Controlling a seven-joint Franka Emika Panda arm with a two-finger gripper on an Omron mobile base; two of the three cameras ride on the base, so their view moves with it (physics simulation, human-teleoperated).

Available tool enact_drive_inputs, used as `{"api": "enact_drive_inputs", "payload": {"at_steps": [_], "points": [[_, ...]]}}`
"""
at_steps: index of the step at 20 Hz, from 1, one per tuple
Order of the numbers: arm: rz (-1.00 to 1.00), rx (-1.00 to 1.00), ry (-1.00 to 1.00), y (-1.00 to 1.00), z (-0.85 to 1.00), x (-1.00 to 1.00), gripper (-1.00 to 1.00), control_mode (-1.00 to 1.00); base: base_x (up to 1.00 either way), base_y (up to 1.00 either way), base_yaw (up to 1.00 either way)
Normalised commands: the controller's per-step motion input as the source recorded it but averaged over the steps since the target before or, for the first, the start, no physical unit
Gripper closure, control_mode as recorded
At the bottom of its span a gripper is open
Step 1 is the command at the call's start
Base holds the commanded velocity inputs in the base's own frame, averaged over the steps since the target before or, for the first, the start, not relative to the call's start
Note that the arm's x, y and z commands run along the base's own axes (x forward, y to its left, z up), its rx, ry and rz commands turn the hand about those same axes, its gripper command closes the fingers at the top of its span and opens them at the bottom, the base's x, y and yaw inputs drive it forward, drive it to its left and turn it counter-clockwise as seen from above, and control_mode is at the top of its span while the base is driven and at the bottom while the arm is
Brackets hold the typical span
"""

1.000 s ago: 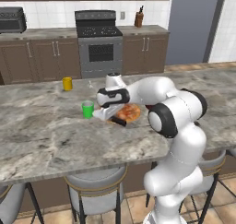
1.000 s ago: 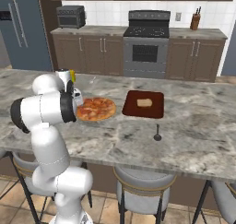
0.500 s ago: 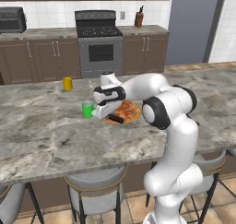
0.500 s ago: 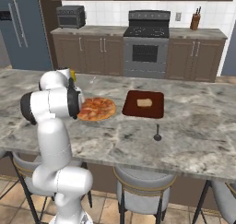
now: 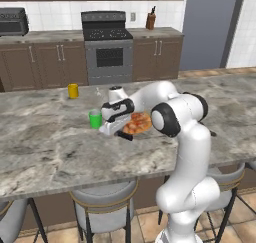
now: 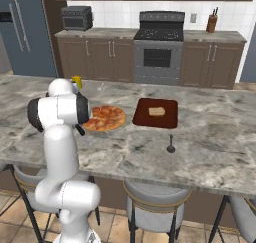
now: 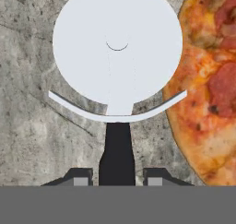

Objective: Take the pizza cutter from the drawer on the left and place it on the dining counter for cutting.

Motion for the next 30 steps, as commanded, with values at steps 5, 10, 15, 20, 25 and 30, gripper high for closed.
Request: {"api": "enact_drive_inputs", "payload": {"at_steps": [5,10,15,20,25,30], "points": [[0.00,0.01,0.00,0.01,-0.28,0.16,1.00,-1.00,0.00,0.00,0.00],[0.00,0.00,0.00,0.08,-0.31,0.25,1.00,-1.00,0.00,0.00,0.00],[0.00,0.00,0.00,0.10,-0.28,0.22,1.00,-1.00,0.00,0.00,0.00],[0.00,0.00,0.00,0.07,-0.05,0.07,-1.00,-1.00,0.00,0.00,0.00],[0.00,0.00,0.00,0.00,0.00,0.00,-1.00,-1.00,0.00,0.00,0.00],[0.00,0.00,0.00,0.00,0.01,0.00,-1.00,-1.00,0.00,0.00,0.00]]}}
